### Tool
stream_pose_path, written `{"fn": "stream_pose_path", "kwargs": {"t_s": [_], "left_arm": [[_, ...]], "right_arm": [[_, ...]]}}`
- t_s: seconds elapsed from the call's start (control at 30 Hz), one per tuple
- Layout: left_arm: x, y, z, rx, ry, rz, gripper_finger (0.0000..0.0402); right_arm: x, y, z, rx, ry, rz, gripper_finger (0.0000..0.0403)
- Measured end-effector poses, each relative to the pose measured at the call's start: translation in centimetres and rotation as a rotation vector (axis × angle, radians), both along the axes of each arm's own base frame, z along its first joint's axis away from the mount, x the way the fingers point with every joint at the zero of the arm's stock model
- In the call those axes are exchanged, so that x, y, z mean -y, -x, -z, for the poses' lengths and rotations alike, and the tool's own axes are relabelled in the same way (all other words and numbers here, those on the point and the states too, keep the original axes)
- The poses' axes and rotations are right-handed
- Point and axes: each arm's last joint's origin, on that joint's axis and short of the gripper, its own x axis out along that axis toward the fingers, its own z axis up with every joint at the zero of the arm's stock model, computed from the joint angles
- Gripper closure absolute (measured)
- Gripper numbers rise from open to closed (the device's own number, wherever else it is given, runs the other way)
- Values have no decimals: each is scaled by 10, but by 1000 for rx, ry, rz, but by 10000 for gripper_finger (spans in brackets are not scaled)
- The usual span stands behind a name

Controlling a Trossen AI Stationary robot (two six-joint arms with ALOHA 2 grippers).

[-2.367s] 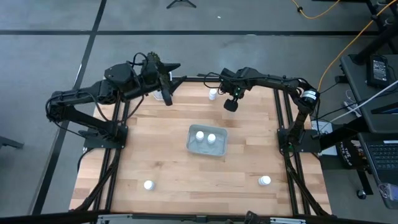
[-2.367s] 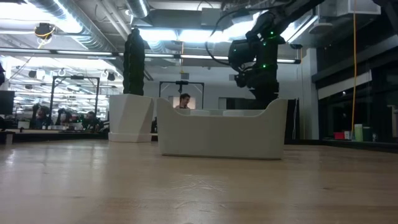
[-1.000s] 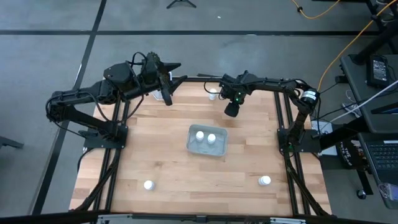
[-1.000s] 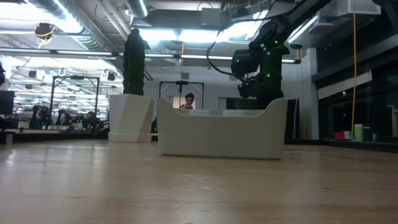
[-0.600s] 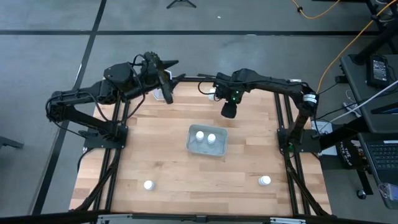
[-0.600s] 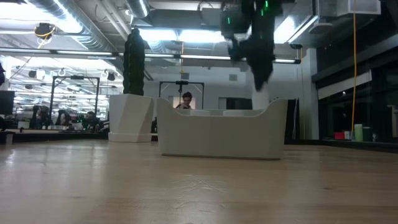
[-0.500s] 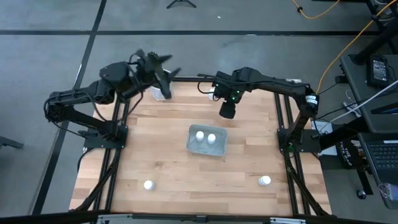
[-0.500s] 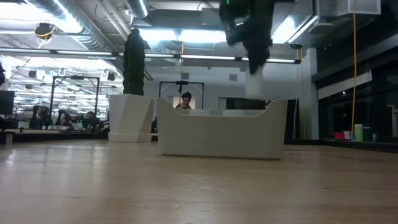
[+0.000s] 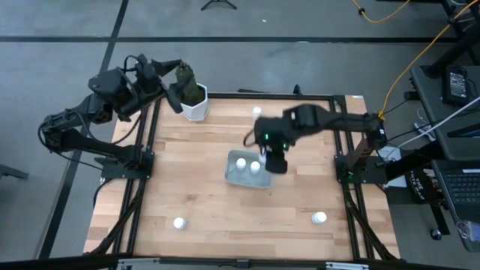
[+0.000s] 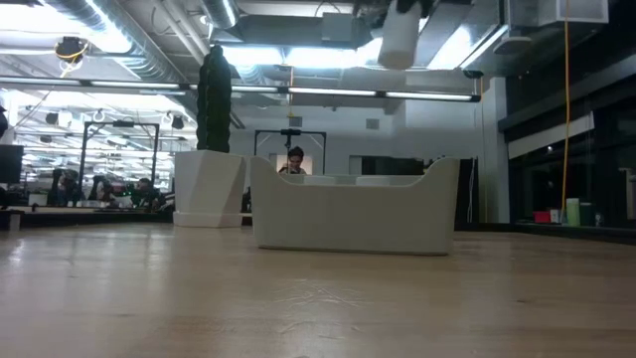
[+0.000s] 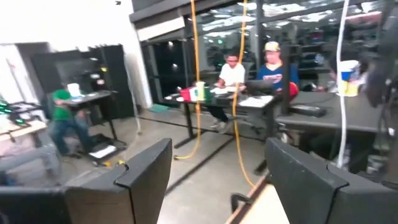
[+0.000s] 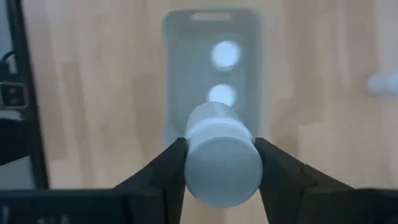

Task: Pick and place pill bottles into a basket
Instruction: Put the white pill bottle into the gray bin

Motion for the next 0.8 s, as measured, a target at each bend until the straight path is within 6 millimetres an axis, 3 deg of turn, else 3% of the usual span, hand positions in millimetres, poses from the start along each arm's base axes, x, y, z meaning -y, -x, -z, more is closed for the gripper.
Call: {"fn": "stream_pose_path", "kwargs": {"t_s": [0.13,0.27,0.53,0.8], "left_arm": [[1,-1,4,-24,23,34,148],[1,-6,6,-26,42,87,148],[3,-12,8,-12,84,191,148],[6,-12,10,-19,107,232,148]], "right_arm": [[-29,0,11,-20,17,-10,250],[-42,-4,27,-25,8,19,250],[-45,-11,76,-70,6,49,250],[-31,-14,115,-104,-21,79,250]]}}
